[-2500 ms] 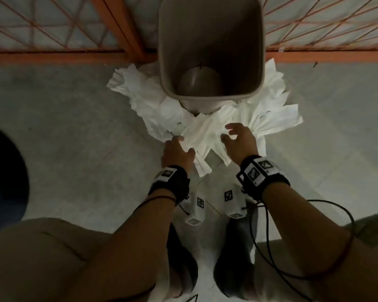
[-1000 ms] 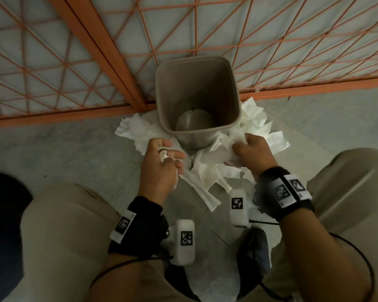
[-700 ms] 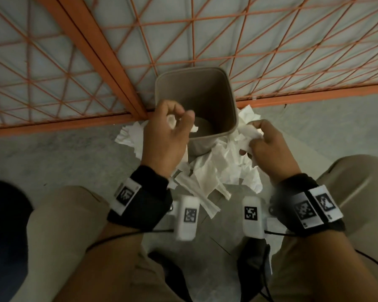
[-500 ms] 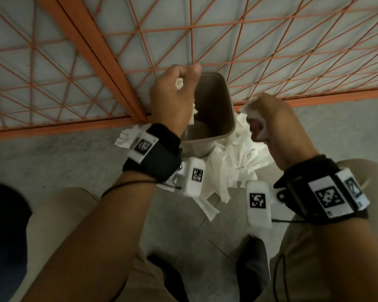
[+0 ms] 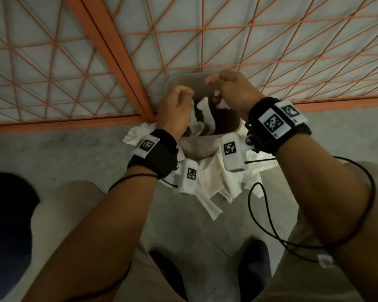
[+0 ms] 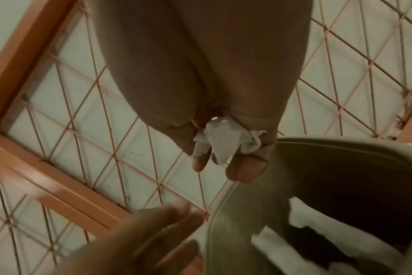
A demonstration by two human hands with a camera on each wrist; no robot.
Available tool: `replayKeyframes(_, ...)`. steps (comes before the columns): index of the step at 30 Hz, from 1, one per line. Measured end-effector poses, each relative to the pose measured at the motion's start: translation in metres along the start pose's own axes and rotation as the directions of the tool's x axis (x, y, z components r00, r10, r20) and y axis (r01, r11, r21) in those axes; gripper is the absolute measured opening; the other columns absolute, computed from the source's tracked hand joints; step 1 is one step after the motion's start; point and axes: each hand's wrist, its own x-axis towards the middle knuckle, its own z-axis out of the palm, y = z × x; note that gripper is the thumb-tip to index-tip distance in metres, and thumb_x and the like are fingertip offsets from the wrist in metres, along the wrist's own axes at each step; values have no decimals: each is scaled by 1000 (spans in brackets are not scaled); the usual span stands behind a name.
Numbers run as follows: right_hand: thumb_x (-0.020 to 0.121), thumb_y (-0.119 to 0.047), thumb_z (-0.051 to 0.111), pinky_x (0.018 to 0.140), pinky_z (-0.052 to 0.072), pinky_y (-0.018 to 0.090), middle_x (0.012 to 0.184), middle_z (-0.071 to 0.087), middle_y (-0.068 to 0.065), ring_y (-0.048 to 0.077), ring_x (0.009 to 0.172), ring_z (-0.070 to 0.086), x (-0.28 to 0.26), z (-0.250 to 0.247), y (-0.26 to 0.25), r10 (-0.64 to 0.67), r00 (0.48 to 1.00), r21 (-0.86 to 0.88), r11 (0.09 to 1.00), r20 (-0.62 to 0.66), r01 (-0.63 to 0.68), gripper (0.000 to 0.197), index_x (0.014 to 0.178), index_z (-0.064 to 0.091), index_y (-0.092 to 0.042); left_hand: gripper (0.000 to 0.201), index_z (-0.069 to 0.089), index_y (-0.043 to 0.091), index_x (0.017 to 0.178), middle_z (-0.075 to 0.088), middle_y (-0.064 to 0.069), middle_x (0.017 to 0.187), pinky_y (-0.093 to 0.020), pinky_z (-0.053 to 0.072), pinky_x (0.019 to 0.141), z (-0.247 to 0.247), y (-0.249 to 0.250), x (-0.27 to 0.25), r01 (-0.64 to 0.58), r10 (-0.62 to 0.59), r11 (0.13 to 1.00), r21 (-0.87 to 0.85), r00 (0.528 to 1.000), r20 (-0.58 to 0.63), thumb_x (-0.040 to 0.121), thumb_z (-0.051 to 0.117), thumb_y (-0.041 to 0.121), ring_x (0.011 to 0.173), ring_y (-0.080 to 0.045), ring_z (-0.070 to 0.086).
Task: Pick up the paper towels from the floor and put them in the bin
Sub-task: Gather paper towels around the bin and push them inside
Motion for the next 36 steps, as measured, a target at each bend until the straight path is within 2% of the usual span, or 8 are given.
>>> replayKeyframes(3,94,-27,58,81,53,28,89,67,-2,14,86,63,9,8,8,-46,995,-38,998,88,50,5,94,62,-23,12,63,18,94,66,-2,94,-9,44,74,-14,2,-34,-74,70,996,-44,993,-93,96,52,23,84,-5,59)
replayKeyframes(9,79,-56,67,103,46,29,139,48,-6,12,127,48,4,-9,12,-139,990,-40,989,24,140,61,132,51,-31,12,64,22,97,65,8,97,-7,40,73,8,-34,-114,217,-221,970,114,975,27,96,53,29,89,-6,58)
replayKeyframes(13,88,-41,63,98,48,29,129,53,-7,12,123,52,-8,-35,39,-202,941,86,969,-273,233,44,128,53,-26,32,61,18,117,61,-5,128,-30,45,96,47,-103,-136,397,-589,782,480,723,361,91,57,35,115,-23,58)
replayKeyframes(16,84,-28,63,70,53,31,99,66,-2,16,85,64,-17,-44,79,43,866,288,950,-498,119,19,102,63,-21,46,51,14,129,44,-14,140,-40,46,103,69,-138,-149,378,-697,669,639,617,365,89,60,35,121,-33,54)
replayKeyframes(21,80,-23,59,58,51,30,80,68,3,20,59,61,-30,-19,180,462,744,314,884,-482,-346,8,82,66,-21,49,41,23,136,27,-10,149,-47,47,100,93,-174,-152,148,-579,682,716,707,406,90,57,22,123,-36,48)
replayKeyframes(26,79,-24,64,80,61,43,106,72,12,28,87,70,-44,31,254,633,715,62,760,-298,-647,28,107,65,-21,47,41,27,136,32,-15,145,-46,44,97,98,-198,-151,-89,-487,671,736,696,528,92,51,17,121,-39,46)
replayKeyframes(30,80,-25,71,96,50,36,133,50,12,30,117,57,-61,59,283,645,746,-211,716,-165,-665,56,131,47,-22,30,51,16,125,42,-14,133,-45,46,87,94,-207,-152,-166,-451,613,773,729,515,95,48,16,115,-35,49)
replayKeyframes(36,81,-22,68,96,46,40,134,48,9,30,116,54,-69,59,295,579,796,-403,696,-175,-595,52,130,49,-24,21,63,6,104,62,-15,113,-37,47,77,80,-205,-154,-96,-425,671,735,763,487,95,49,19,101,-31,61)
